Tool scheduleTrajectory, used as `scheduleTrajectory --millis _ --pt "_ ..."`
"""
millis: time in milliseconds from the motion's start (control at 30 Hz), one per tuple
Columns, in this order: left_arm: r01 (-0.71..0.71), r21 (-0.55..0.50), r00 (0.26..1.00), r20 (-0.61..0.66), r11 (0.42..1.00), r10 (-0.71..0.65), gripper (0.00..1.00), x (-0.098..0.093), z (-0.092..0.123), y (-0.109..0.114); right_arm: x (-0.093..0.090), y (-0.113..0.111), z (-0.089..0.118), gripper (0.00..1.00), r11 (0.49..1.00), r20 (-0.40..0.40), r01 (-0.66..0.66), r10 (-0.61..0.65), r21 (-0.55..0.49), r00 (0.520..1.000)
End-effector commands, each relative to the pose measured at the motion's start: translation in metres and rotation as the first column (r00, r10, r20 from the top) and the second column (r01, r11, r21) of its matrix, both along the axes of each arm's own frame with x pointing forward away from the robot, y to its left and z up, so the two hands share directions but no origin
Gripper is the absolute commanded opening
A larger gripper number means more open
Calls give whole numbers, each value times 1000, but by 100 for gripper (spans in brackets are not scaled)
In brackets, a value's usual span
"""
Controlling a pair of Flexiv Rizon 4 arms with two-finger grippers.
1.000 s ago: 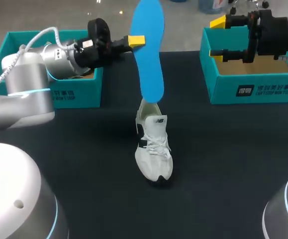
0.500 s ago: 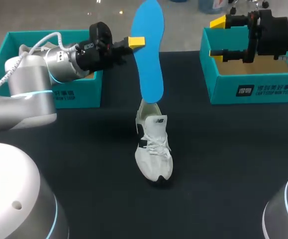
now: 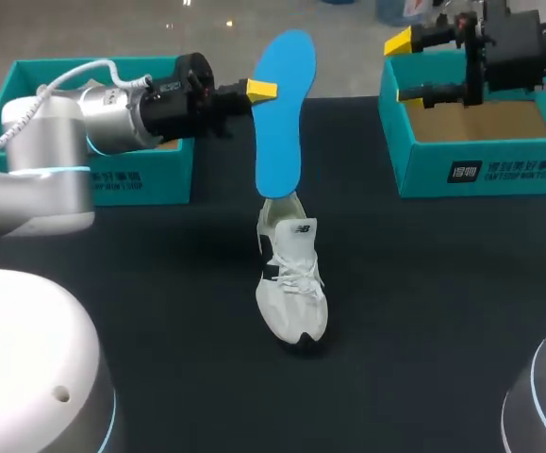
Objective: Take the shoe out of the shoebox, open the shoe tongue, remove and reinsert the insole, then place the shoe into the shoebox
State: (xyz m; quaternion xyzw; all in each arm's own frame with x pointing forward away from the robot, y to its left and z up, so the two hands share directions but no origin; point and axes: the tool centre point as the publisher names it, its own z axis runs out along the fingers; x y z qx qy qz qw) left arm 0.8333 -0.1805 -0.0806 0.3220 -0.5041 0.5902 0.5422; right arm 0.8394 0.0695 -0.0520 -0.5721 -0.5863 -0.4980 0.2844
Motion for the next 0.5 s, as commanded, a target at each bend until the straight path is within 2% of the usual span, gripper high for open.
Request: scheduleTrajectory --millis 33,200,300,500 --pt "-27 45 1000 -15 999 27 0 -3 1 3 -3 10 16 100 948 40 58 -48 -314 998" --pt "-53 102 997 -51 993 59 0 1 -4 4 -9 23 19 100 843 96 96 -53 -529 994" --pt "-46 112 995 -81 993 55 0 3 -7 2 -12 30 19 100 800 104 101 -49 -591 993" --pt "-36 115 994 -98 993 48 0 6 -9 -2 -20 45 17 100 679 126 127 -51 -723 991"
